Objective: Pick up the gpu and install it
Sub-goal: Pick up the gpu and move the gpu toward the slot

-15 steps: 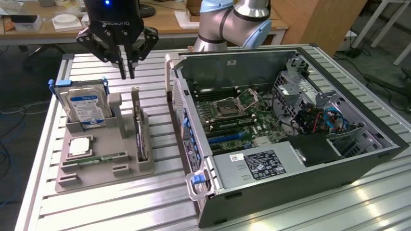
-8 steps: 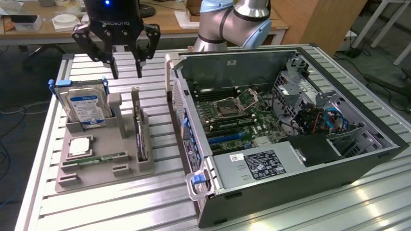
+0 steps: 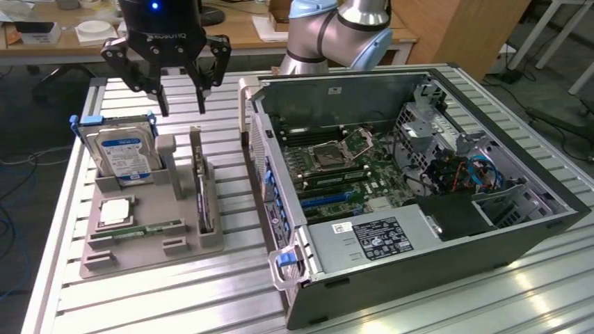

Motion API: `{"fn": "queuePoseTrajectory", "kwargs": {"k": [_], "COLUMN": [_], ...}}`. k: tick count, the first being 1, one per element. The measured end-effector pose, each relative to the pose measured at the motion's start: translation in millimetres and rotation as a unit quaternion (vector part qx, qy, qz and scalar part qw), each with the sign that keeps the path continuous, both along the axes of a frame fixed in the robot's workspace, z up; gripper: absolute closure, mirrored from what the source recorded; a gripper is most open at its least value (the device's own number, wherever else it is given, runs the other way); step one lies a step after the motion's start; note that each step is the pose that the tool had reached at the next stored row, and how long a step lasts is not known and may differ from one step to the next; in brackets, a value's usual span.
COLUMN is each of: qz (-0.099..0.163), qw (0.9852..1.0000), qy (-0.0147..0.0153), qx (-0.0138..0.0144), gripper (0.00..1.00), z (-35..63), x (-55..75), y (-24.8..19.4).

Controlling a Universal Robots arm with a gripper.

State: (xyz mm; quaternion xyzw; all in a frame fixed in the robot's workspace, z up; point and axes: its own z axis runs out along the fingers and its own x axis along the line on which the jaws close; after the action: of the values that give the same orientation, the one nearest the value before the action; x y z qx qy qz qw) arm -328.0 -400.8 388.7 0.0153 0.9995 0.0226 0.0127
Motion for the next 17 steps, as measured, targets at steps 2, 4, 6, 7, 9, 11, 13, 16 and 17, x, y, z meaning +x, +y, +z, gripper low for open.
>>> {"fn": "queuePoseTrajectory", "kwargs": {"k": [2, 4, 6, 7, 9, 11, 13, 16, 17], "qz": [0.015, 0.03, 0.034, 0.035, 0.034, 0.032, 0.028, 0.024, 0.024], "qw": [0.9999, 0.9995, 0.9994, 0.9994, 0.9994, 0.9995, 0.9996, 0.9997, 0.9997], "qy": [0.0, 0.0, 0.0, 0.0001, 0.0, -0.0003, -0.0005, -0.0006, -0.0005], "qx": [0.0001, 0.0001, 0.0001, 0.0001, 0.0001, 0.0001, 0.0001, 0.0001, 0.0001], "gripper": [0.47, 0.47, 0.47, 0.47, 0.47, 0.47, 0.47, 0.47, 0.47], "z": [-2.6, -5.0, -7.9, -9.4, -11.3, -13.1, -16.4, -21.9, -23.7], "x": [-0.1, -0.1, -0.1, -0.2, -0.1, -0.1, -0.2, -0.1, -0.1], "y": [0.0, -0.2, -1.6, -2.9, -6.1, -8.5, -8.9, -9.7, -10.3]}}
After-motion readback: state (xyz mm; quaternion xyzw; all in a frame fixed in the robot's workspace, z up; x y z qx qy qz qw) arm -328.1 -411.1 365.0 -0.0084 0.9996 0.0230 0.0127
